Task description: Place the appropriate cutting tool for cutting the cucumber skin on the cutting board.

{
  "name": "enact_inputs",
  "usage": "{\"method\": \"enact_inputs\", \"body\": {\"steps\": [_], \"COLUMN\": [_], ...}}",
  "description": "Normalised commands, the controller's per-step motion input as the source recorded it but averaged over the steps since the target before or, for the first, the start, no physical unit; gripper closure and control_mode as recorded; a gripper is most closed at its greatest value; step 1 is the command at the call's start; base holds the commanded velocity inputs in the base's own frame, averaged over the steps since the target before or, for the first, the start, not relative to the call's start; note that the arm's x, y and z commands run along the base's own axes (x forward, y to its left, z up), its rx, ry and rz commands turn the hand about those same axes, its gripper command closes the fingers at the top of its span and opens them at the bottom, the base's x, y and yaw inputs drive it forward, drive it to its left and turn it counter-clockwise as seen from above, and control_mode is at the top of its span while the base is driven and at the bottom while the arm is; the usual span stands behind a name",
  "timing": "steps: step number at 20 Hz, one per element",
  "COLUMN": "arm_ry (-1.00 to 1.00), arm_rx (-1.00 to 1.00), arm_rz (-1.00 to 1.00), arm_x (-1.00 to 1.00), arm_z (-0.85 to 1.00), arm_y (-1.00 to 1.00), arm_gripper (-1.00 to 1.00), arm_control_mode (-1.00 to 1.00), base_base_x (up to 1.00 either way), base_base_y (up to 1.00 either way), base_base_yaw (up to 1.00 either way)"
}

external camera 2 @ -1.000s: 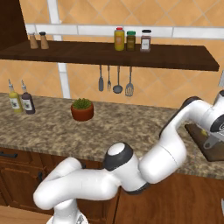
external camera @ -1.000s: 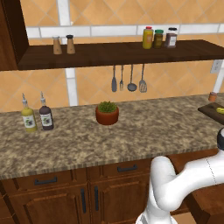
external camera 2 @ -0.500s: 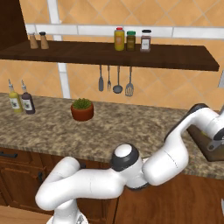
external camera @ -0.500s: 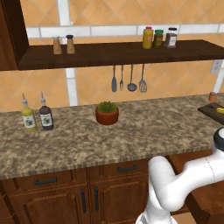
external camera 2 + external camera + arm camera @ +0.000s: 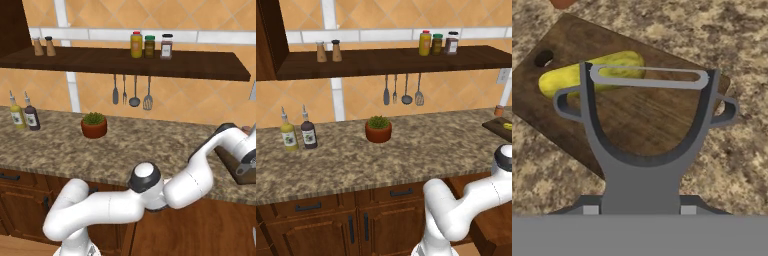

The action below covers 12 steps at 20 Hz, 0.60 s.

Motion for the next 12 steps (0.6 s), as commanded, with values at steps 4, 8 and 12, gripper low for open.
{"method": "enact_inputs", "body": {"steps": [4,8,12], "arm_ry": [0.0,0.0,0.0], "arm_rx": [0.0,0.0,0.0], "arm_rz": [0.0,0.0,0.0], "arm_x": [0.11,0.08,0.09], "arm_z": [-0.23,-0.2,-0.26], "arm_y": [-0.02,-0.04,-0.01], "arm_gripper": [1.0,1.0,1.0], "arm_control_mode": [-1.0,-1.0,-1.0], "base_base_x": [0.0,0.0,0.0], "base_base_y": [0.0,0.0,0.0], "base_base_yaw": [0.0,0.0,0.0]}}
